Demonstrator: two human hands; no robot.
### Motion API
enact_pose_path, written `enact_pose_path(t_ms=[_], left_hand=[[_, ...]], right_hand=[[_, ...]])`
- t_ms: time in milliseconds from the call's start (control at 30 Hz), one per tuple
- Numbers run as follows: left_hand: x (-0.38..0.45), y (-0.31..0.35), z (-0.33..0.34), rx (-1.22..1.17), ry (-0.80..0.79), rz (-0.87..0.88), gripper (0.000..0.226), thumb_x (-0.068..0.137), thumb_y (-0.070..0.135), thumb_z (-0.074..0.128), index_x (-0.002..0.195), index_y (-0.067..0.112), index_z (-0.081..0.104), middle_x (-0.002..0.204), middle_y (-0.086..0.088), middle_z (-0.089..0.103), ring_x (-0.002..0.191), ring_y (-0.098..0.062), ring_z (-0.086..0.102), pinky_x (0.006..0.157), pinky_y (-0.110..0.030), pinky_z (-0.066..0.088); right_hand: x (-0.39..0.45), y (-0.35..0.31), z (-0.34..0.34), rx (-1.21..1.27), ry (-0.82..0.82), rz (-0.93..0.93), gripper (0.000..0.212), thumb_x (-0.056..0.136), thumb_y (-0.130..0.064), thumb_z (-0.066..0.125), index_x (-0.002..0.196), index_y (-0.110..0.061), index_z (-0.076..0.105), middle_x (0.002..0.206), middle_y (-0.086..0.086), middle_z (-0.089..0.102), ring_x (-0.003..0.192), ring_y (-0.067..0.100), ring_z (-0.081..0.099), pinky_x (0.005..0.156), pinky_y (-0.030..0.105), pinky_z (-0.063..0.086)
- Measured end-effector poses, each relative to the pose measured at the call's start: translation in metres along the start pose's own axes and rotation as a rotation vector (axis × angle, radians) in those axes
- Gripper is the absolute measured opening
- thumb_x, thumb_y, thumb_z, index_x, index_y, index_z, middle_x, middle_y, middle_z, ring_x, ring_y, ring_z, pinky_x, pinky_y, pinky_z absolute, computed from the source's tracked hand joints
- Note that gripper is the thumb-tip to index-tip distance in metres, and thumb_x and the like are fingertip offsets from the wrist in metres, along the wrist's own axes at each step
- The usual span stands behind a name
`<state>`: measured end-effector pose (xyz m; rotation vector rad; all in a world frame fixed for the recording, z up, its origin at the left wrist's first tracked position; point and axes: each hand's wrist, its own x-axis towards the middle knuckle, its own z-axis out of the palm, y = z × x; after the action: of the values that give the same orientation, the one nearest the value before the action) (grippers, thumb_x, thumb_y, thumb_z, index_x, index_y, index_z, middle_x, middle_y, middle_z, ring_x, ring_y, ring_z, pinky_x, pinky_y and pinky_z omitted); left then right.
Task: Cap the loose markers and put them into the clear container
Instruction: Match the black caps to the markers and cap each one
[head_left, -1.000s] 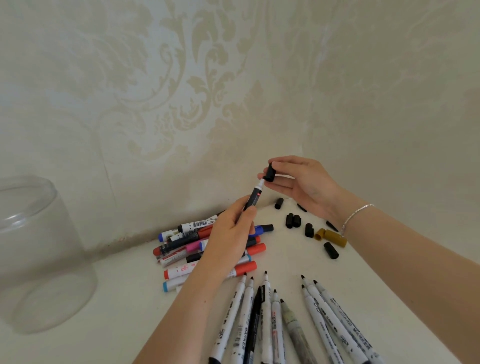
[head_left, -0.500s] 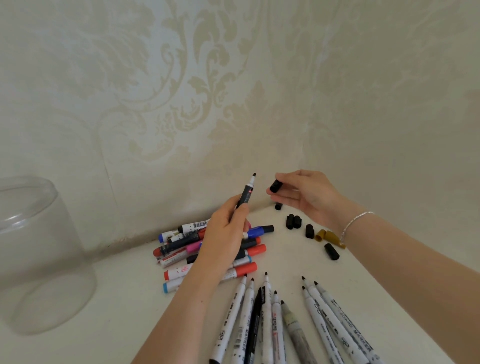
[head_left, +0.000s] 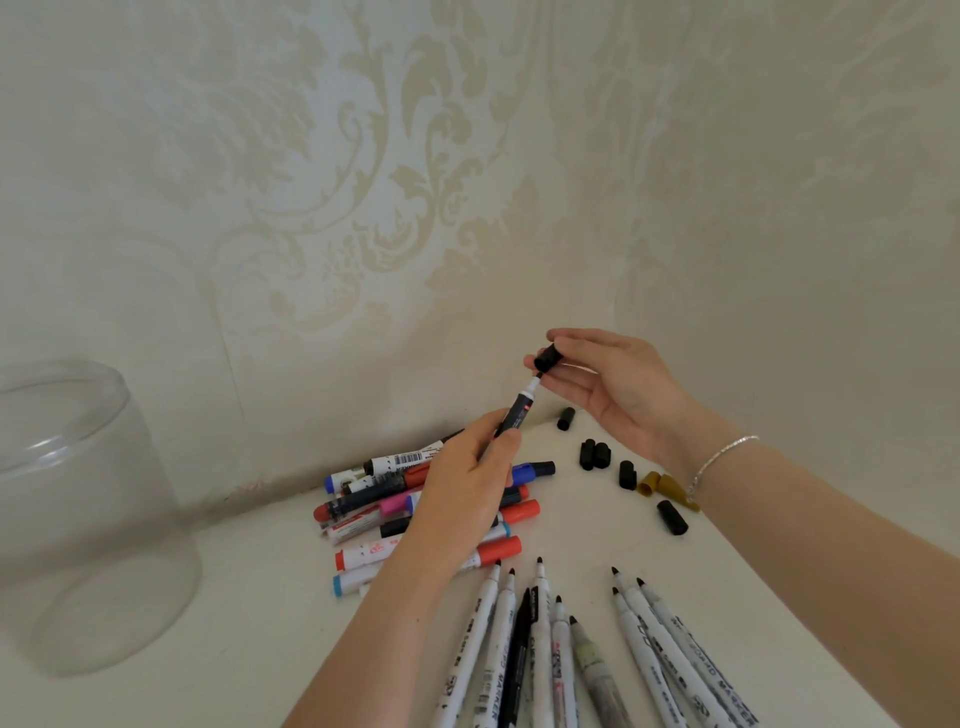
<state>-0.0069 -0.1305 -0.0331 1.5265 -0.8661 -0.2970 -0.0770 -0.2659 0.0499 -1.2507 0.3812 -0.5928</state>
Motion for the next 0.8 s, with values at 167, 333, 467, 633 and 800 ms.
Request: enact_pose_path(t_ms=[167,333,467,633,800], left_hand=[[-0.002,0.002,0.000,0.020,0.008,-0.007,0.027,0.100,0.026,0.043,0.097,0.051,0.054,0.062,0.010,0.043,0.068,-0.009,0.050,0.081,-0.031,0.052],[0.001,0.000,-0.001,0.040,0.026,-0.013,0.025,0.100,0.028,0.043,0.115,0.039,0.059,0.059,0.012,0.042,0.061,-0.008,0.044,0.079,-0.036,0.052],[0.000,0.001,-0.002,0.093,0.054,0.018,0.022,0.101,0.031,0.041,0.112,0.028,0.060,0.062,0.006,0.046,0.059,-0.009,0.047,0.073,-0.035,0.052],[0.001,-0.004,-0.002,0.133,0.128,0.001,0.027,0.100,0.034,0.043,0.119,0.025,0.060,0.087,0.004,0.067,0.085,-0.009,0.065,0.076,-0.026,0.052],[0.000,-0.008,-0.008,0.166,0.150,-0.017,0.029,0.100,0.035,0.045,0.122,0.027,0.062,0.092,0.013,0.071,0.087,0.006,0.063,0.075,-0.014,0.048]], right_hand=[[0.002,0.000,0.002,-0.153,0.030,-0.069,0.015,0.091,-0.001,0.056,0.104,0.000,0.065,0.098,0.020,0.070,0.093,0.027,0.071,0.089,0.038,0.055],[-0.002,0.004,0.005,-0.237,-0.078,-0.002,0.017,0.090,-0.001,0.058,0.105,0.000,0.066,0.103,0.021,0.069,0.093,0.028,0.071,0.089,0.036,0.055],[-0.005,0.009,0.011,-0.248,-0.118,0.015,0.022,0.091,-0.003,0.058,0.111,0.001,0.065,0.107,0.021,0.069,0.096,0.026,0.070,0.087,0.032,0.056],[-0.005,0.017,0.020,-0.332,-0.095,-0.010,0.023,0.090,-0.004,0.060,0.112,-0.004,0.066,0.105,0.020,0.070,0.095,0.025,0.071,0.085,0.030,0.057],[-0.008,0.031,0.027,-0.294,-0.018,-0.013,0.025,0.090,-0.005,0.061,0.114,-0.004,0.066,0.102,0.020,0.070,0.092,0.027,0.071,0.088,0.034,0.056]])
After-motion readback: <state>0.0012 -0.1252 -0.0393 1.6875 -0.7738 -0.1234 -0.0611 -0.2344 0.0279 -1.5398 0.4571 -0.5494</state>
